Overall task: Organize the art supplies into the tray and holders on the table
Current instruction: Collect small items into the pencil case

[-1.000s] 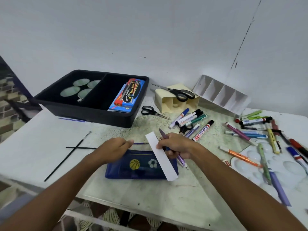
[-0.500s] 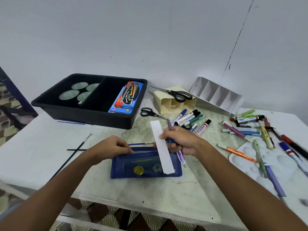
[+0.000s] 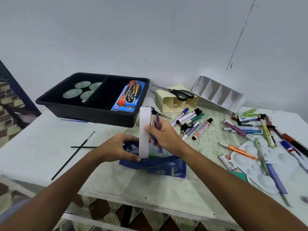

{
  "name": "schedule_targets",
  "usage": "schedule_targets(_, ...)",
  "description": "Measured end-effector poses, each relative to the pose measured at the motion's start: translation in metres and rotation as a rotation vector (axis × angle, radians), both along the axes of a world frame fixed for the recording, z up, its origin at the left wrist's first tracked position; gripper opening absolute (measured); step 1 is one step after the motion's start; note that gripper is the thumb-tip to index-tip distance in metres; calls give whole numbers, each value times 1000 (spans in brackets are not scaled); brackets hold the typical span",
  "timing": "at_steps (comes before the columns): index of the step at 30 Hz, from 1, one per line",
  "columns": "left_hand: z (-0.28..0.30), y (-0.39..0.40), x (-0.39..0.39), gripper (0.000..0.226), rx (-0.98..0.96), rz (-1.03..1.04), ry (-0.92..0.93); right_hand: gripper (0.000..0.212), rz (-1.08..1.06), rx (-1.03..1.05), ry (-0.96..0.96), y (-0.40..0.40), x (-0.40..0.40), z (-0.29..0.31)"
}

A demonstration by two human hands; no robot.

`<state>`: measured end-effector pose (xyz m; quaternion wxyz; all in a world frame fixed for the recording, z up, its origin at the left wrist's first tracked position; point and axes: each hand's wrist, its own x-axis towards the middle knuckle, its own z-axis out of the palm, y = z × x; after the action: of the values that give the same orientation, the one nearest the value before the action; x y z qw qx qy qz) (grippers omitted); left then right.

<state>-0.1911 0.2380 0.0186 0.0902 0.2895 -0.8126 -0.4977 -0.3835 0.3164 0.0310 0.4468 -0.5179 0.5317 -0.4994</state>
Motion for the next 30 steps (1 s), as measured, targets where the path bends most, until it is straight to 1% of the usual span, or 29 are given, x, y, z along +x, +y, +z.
schedule_targets(3, -1, 0, 2, 51, 11, 15, 24, 14, 128, 154, 213, 1, 0, -1)
schedule_targets(5, -4, 0, 3, 49, 14, 16, 46, 8, 222, 252, 364, 1, -2, 3)
schedule_targets(7, -6, 0, 4, 44, 3, 21, 39, 11, 304, 294, 533, 1, -3, 6)
schedule_targets(9, -7, -2, 5, 44, -15, 12, 27, 12, 381, 291, 713, 0, -1, 8)
schedule_targets(11, -9, -3, 5, 55, -14, 3, 17, 16, 425, 311, 847, 0, 1, 9)
schedule_targets(14, -10, -4, 8, 74, 38, 40, 3, 24, 471, 354, 963, 0, 2, 6)
schedule_targets(17, -12, -7, 10, 76, 87, 34, 2, 24, 480, 386, 979, 0, 2, 4)
schedule_targets(18, -12, -7, 10, 75, 96, 29, 0, 20, 485, 375, 980, 0, 2, 5)
schedule_targets(20, -12, -7, 10, 74, 105, 22, -2, 1, 478, 360, 957, 0, 0, 6)
schedule_targets(22, -12, -7, 10, 75, 114, 21, 5, 16, 427, 334, 915, 0, -1, 7)
schedule_targets(26, -11, -8, 9, 75, 112, 11, 5, 36, 324, 293, 862, -1, -5, 8)
schedule_targets(28, -11, -9, 8, 77, 110, 19, -5, 40, 318, 289, 832, 0, -6, 6)
schedule_targets(30, -12, -11, 7, 76, 126, 28, -5, 38, 293, 271, 801, 1, -7, 4)
